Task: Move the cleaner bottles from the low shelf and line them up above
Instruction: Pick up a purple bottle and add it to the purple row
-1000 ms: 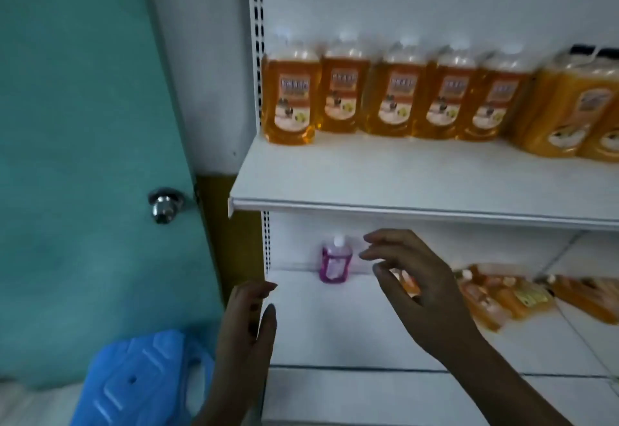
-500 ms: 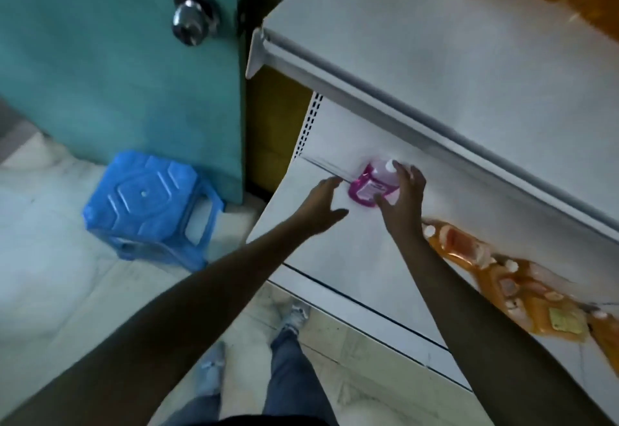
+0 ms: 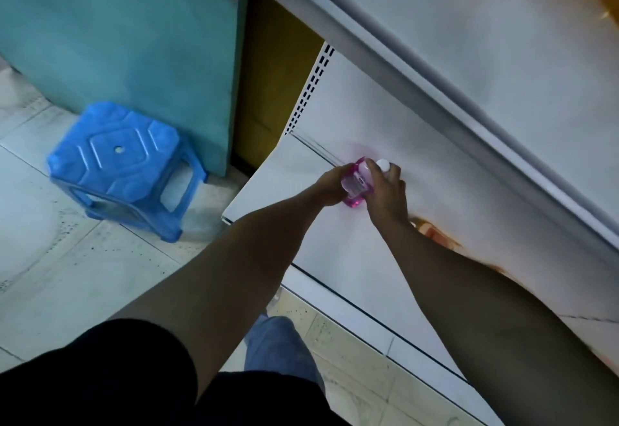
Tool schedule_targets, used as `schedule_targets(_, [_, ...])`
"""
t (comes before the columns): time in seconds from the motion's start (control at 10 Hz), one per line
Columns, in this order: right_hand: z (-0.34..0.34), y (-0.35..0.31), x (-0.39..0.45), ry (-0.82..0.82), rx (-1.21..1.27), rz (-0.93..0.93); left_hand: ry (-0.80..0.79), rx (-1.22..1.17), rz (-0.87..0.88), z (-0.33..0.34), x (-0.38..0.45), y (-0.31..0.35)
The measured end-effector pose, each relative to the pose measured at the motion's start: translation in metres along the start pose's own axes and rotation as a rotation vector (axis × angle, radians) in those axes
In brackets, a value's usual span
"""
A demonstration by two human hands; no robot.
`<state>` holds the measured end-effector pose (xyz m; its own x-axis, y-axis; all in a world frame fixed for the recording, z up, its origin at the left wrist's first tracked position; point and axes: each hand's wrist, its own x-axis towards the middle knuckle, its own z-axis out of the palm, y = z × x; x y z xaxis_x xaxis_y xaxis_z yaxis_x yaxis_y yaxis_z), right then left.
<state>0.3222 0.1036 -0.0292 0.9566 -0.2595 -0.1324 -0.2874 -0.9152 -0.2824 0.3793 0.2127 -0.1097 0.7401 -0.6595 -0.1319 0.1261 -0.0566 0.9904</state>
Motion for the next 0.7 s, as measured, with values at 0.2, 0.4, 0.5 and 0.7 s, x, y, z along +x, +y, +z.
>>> schedule_targets(0.2, [-0.022, -0.011, -0.060, 0.067, 0.028, -0.017, -0.021, 0.026, 0.115, 0.006, -0.064, 0.006])
schedule_targets(0.4, [-0.072, -0.007, -0.184, 0.371, 0.345, -0.154, -0.060, 0.469, 0.292, 0.011, -0.183, 0.081])
schedule_targets(0.5, [-0.104, -0.019, -0.253, 0.432, 0.446, -0.035, -0.241, 0.552, 0.318, 0.033, -0.234, 0.123])
schedule_targets(0.7, [-0.184, -0.038, -0.347, 0.578, 0.164, 0.042, -0.273, 0.574, 0.224, 0.137, -0.270, 0.178])
